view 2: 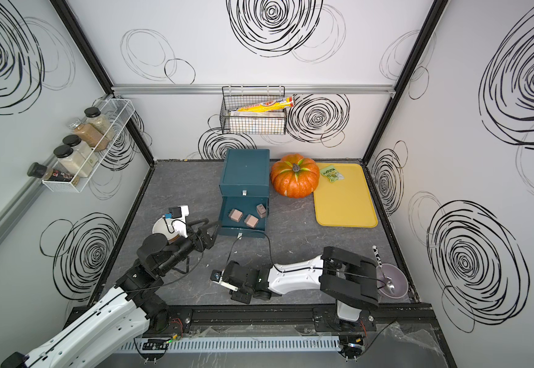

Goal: Place the plugs into the drawer by color
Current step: Pick up the plug from the center of the board, then place the plug in the drawer.

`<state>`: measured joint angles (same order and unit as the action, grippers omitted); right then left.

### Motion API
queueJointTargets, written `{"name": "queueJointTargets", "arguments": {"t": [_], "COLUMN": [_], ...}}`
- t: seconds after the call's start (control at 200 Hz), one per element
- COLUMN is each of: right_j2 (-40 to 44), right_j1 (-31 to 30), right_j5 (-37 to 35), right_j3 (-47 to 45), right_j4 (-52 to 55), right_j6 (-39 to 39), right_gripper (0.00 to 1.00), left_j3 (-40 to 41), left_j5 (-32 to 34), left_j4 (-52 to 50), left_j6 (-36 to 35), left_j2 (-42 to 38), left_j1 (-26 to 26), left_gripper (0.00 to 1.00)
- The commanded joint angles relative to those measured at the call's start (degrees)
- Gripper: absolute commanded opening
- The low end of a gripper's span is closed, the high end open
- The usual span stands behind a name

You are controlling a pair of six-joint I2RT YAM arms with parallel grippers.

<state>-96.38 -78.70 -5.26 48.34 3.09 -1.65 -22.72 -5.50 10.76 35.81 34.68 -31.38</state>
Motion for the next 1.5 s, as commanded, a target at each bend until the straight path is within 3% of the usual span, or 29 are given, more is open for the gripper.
{"name": "queueJointTargets", "arguments": {"t": [0.0, 0.16, 0.315, 0.466, 0.596, 0.721, 0.996, 1.332, 1.492], "right_j2": [4.03, 17.86, 24.40, 16.14, 5.06, -2.61, -11.80, -15.87, -14.92], "right_j1": [-0.41, 0.90, 9.04, 18.58, 20.56, 21.95, 25.96, 25.95, 25.93], "right_j5": [1.14, -1.89, -0.38, 0.44, -3.91, -5.75, -9.40, -19.64, -19.13], "right_j3": [0.69, 2.43, 10.46, 21.76, 31.84, 39.41, 45.21, 44.43, 43.15], "right_j4": [2.21, 8.88, 17.30, 24.06, 28.49, 31.51, 30.83, 25.70, 22.31], "right_j6": [1.52, 4.24, 3.00, -1.08, -5.29, -7.33, -9.11, -12.68, -12.67], "right_gripper": [0.24, 0.16, 0.11, 0.10, 0.05, 0.05, 0.05, 0.08, 0.15], "left_j3": [-0.20, 0.92, 3.65, 4.10, 4.50, 6.00, 6.13, 5.88, 5.92], "left_j5": [1.14, 10.10, 10.13, 7.58, 3.57, 3.96, 5.35, 2.61, 2.03], "left_j4": [1.65, -2.66, -0.46, 1.60, 4.73, 6.60, 4.88, 6.28, 6.42], "left_j6": [-0.62, 3.20, 5.14, 5.21, 5.98, 6.84, 6.56, 6.99, 7.03], "left_j2": [-1.15, -4.73, -8.90, -6.84, -2.34, -2.13, -7.14, -4.13, -4.35], "left_j1": [0.35, 0.52, 1.71, 2.03, 2.32, 2.54, 2.79, 2.82, 2.76], "left_gripper": [0.91, 0.91, 0.89, 0.88, 0.88, 0.88, 0.86, 0.86, 0.86]}}
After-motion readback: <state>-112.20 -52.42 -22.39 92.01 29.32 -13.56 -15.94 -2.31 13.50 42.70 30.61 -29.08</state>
